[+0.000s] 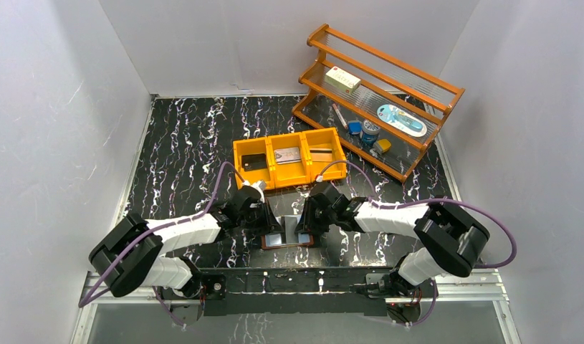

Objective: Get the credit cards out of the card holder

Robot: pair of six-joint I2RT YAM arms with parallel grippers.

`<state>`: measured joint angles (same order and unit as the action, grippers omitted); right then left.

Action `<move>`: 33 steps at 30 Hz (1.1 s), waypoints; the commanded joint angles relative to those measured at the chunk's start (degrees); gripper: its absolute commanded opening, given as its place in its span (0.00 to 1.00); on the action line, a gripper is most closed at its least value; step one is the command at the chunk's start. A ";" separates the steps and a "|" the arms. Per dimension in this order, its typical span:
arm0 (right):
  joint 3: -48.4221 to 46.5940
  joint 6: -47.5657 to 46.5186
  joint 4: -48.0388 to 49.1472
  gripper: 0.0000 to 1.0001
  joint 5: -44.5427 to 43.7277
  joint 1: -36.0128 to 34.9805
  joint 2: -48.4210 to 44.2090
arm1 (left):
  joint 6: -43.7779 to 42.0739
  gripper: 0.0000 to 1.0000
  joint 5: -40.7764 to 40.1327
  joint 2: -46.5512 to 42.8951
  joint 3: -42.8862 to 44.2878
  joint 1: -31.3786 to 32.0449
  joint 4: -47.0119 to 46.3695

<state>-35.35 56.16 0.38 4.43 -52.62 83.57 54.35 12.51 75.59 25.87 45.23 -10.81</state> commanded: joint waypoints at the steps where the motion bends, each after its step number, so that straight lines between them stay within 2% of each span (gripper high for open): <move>1: -0.57 -2.02 -3.81 0.35 -3.09 0.16 2.37 | -2.19 0.00 -2.15 -2.68 1.42 0.28 4.40; 9: -1.76 -2.75 -4.69 0.34 -3.07 0.24 1.65 | -3.26 0.00 -4.74 -5.65 1.67 0.25 8.33; 17: -4.94 -6.79 0.64 0.39 4.43 0.24 -3.15 | -3.48 0.00 -2.90 -4.68 2.43 0.29 6.80; 21: -6.33 -6.47 1.28 0.42 5.30 0.24 -1.45 | -3.37 0.00 -3.03 -4.72 2.54 0.29 6.50; 24: -4.96 -3.64 1.40 0.43 4.03 0.24 3.29 | -3.12 0.00 -2.47 -4.49 2.43 0.30 6.10; 30: -0.39 -0.38 6.68 0.42 5.89 0.24 5.18 | -2.37 0.00 -1.41 -4.17 2.01 0.29 4.80; 33: 0.64 0.70 7.59 0.40 6.09 0.24 5.95 | -1.57 0.05 0.57 -3.13 1.85 0.29 2.82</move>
<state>-36.95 55.13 6.17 10.20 -52.38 87.90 52.12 10.39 71.48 26.44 45.23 -5.72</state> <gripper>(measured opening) 0.411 0.030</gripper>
